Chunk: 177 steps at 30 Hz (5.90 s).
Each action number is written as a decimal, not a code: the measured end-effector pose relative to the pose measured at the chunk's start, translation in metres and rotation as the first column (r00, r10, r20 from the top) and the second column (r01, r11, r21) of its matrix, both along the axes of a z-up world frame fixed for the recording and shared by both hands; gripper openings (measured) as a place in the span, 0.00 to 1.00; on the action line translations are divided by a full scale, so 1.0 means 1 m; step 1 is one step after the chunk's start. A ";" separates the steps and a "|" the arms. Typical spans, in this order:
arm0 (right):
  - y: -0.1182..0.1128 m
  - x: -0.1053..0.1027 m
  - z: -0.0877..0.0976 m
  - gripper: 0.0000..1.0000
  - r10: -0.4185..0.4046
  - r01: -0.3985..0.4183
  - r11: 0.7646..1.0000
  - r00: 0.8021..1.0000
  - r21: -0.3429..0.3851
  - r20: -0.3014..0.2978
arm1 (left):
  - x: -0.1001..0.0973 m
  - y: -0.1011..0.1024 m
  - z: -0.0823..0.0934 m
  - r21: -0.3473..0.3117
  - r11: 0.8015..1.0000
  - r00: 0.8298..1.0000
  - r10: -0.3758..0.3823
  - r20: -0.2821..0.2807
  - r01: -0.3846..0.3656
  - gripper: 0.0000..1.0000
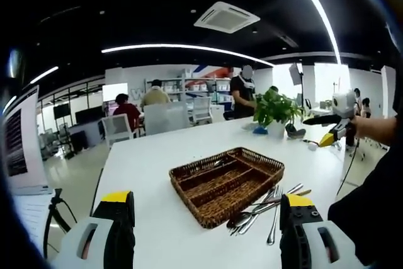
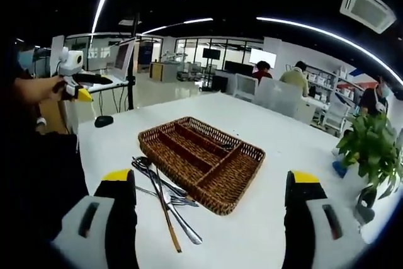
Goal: Arrange the knives, forks, and spoons in their matching storage slots by inserting each utensil handle-first until every utensil is classified and aligned in the correct compartment
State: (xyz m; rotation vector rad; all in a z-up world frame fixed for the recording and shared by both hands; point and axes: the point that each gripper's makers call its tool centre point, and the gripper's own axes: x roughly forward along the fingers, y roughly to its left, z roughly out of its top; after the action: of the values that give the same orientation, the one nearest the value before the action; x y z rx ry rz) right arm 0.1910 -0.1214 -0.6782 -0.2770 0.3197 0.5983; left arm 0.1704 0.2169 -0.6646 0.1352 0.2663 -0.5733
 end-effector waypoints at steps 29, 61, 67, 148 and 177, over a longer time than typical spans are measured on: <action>-0.006 -0.006 -0.068 0.86 0.116 -0.116 0.993 0.993 -0.013 -0.010 | -0.007 0.015 0.008 -0.042 0.998 0.999 0.050 0.010 -0.049 1.00; 0.026 -0.034 -0.168 0.33 0.240 -0.254 0.966 0.947 -0.040 -0.215 | -0.010 0.010 0.007 -0.012 1.000 1.000 0.022 0.008 -0.022 1.00; 0.027 -0.037 -0.177 0.24 0.253 -0.269 0.962 0.937 -0.036 -0.241 | -0.010 0.011 0.008 -0.013 1.000 1.000 0.026 0.012 -0.026 1.00; 0.043 -0.028 -0.139 0.02 0.236 -0.226 0.971 0.953 0.075 -0.191 | -0.015 0.012 0.003 0.011 1.000 1.000 0.016 0.005 -0.016 1.00; 0.001 0.018 -0.064 0.01 -0.185 0.194 0.978 0.977 0.080 -0.107 | -0.013 0.006 -0.002 -0.014 1.000 1.000 0.005 -0.001 -0.005 1.00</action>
State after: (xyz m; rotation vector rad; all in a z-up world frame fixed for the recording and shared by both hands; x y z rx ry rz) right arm 0.2090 -0.1208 -0.7420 -0.1286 0.4091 0.4375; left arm 0.1574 0.2228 -0.6666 0.1206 0.2639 -0.5706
